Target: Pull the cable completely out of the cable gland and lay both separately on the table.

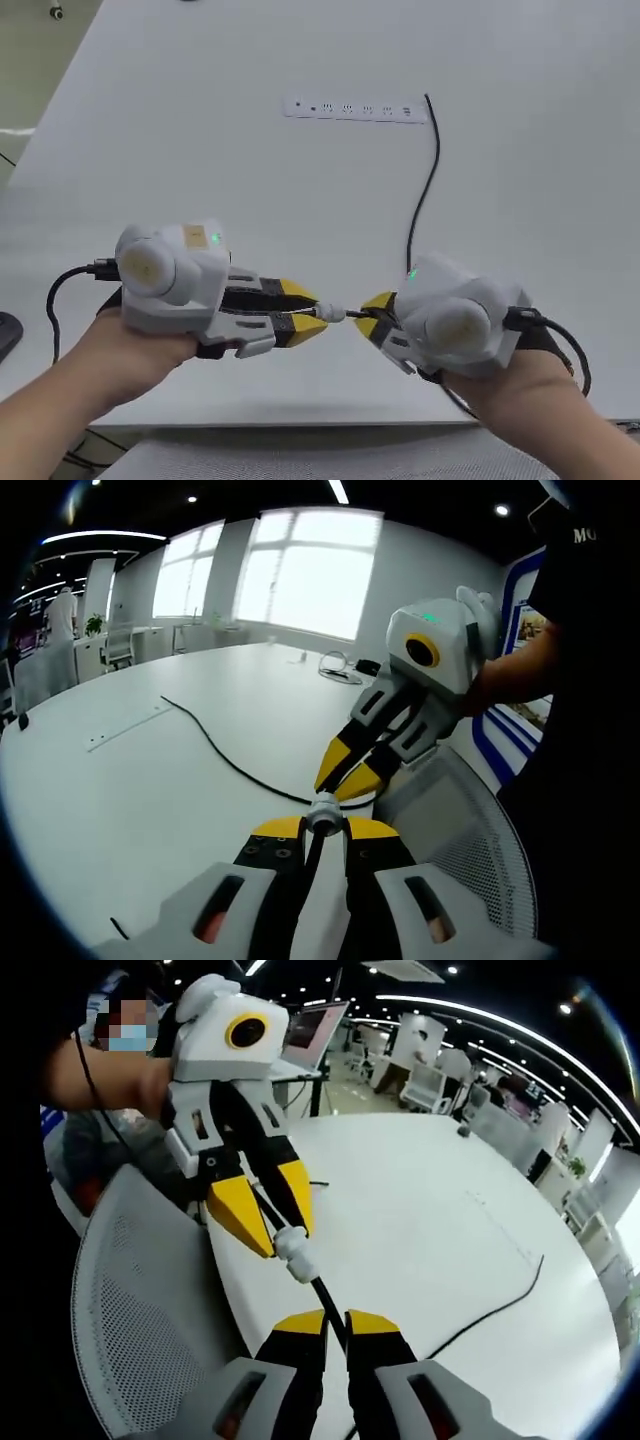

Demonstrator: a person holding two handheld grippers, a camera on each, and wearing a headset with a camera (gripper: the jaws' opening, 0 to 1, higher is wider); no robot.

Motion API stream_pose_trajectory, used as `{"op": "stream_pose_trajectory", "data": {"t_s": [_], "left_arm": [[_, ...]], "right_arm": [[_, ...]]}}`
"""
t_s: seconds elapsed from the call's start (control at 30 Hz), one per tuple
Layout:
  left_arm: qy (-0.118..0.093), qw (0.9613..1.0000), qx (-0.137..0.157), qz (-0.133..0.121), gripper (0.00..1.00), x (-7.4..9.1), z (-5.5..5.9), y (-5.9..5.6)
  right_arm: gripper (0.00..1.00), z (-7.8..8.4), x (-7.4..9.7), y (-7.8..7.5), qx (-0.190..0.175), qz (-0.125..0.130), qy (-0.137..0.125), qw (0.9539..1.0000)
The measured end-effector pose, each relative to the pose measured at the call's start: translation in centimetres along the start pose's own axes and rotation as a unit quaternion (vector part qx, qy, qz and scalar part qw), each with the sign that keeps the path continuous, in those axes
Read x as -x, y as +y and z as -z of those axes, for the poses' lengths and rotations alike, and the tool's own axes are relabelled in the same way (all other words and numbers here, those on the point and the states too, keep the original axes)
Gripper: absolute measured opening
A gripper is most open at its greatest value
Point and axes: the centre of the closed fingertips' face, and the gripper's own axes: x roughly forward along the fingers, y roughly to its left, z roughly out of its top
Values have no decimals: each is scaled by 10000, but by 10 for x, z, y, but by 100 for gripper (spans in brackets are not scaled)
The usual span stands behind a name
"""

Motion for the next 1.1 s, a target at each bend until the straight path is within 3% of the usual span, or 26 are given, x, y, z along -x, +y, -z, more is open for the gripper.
{"op": "stream_pose_trajectory", "data": {"t_s": [0.47, 0.57, 0.67, 0.9, 1.1], "left_arm": [[-27, 10000, 68, -64, 14, 0, -2, 3], [-30, 9999, 97, -91, 14, 1, -2, 5], [-29, 9999, 120, -103, 15, 2, -1, 7], [4, 9998, 133, -114, 15, 0, 1, 12], [41, 9998, 172, -81, 15, -1, 3, 13]], "right_arm": [[2, 31, -7, -20, -635, 54, 137, 9979], [2, 40, -10, -24, -798, 66, 196, 9966], [2, 41, -10, -25, -1222, 12, 115, 9924], [2, 49, -14, -29, -1331, 96, 308, 9906], [5, 48, -12, -31, -1052, 135, 276, 9940]]}}
